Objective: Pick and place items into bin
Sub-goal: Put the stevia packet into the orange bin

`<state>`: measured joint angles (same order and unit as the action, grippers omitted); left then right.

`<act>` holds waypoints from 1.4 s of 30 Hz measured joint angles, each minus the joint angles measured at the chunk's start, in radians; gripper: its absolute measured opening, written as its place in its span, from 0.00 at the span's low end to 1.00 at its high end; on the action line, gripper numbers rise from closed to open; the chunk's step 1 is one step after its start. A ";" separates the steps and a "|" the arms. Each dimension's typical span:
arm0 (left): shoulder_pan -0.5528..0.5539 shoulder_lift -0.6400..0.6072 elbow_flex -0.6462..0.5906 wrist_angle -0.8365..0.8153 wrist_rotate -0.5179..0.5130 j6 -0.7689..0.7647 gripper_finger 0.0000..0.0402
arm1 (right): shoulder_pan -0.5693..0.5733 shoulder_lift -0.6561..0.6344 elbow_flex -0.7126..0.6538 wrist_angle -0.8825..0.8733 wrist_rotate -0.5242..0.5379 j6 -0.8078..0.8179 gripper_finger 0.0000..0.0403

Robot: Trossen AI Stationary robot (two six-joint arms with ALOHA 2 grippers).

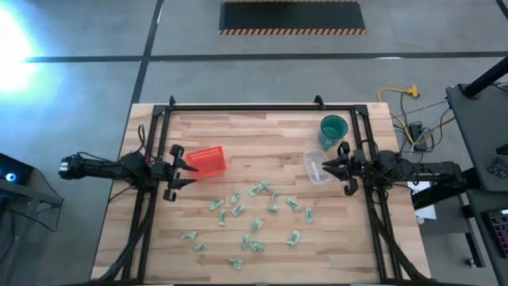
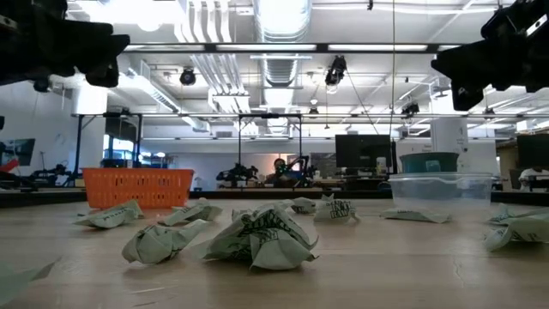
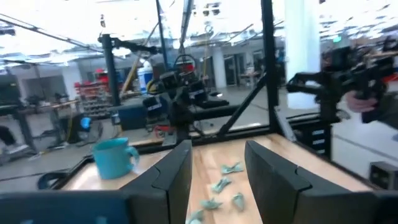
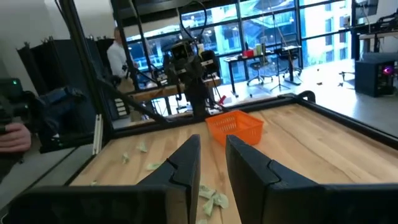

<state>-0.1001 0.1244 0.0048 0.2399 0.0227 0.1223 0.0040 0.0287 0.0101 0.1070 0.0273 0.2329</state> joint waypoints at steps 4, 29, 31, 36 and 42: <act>0.000 0.012 0.000 -0.031 -0.002 0.005 0.33 | 0.000 0.008 0.000 -0.006 0.000 0.000 0.17; 0.000 0.033 0.005 0.046 -0.163 -0.071 0.33 | 0.000 0.093 0.000 -0.025 0.002 -0.179 0.17; 0.000 0.031 0.005 0.054 -0.164 -0.064 0.33 | 0.000 0.100 0.000 -0.023 0.001 -0.158 0.17; 0.000 0.032 0.005 0.058 -0.175 -0.095 0.33 | 0.000 0.134 0.000 -0.024 -0.005 -0.131 0.17; -0.001 0.073 0.004 0.041 0.022 -0.174 0.33 | 0.000 0.202 0.000 -0.021 -0.005 -0.093 0.17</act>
<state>-0.1013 0.1977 0.0086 0.2810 0.0449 -0.0518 0.0044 0.2304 0.0097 0.0856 0.0219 0.1399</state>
